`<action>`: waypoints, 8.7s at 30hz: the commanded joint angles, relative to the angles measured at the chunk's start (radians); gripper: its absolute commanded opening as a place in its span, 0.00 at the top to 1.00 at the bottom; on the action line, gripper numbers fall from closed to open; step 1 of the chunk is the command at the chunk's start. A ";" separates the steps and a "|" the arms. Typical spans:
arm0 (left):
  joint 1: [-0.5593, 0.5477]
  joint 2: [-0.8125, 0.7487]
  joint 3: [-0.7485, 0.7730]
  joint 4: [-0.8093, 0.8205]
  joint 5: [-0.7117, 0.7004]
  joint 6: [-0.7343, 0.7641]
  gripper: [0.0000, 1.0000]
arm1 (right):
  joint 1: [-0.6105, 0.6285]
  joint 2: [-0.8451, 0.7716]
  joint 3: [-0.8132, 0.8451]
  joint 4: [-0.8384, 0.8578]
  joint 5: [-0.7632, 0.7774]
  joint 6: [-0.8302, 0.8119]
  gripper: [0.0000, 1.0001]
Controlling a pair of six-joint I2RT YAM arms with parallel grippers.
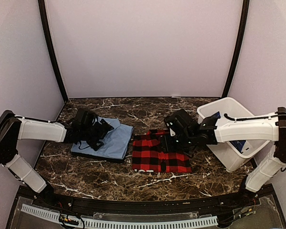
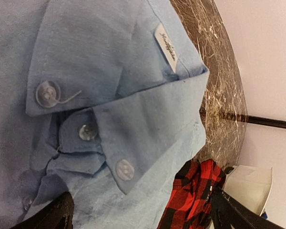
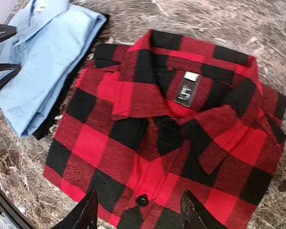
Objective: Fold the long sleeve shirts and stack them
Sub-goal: Move the rectangle-folded shirt to the center of the board, then pick up the square-folded shirt from the center of the board, then place the square-folded shirt on the square-folded shirt, then move the square-folded shirt to the corner of the board.
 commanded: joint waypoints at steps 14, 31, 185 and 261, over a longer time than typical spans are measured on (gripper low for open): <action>-0.209 -0.019 0.264 -0.258 0.026 0.477 0.01 | -0.190 -0.127 -0.208 -0.003 0.013 0.028 0.44; -0.334 0.273 0.372 -0.309 0.023 0.528 0.18 | -0.239 -0.057 -0.290 0.060 -0.005 0.054 0.45; -0.578 0.131 0.366 -0.754 -0.343 -0.265 0.01 | -0.054 -0.377 0.054 0.049 0.193 -0.049 0.01; 0.283 0.522 0.765 -0.538 -0.181 0.462 0.01 | -0.062 -0.446 -0.013 0.026 0.249 0.007 0.01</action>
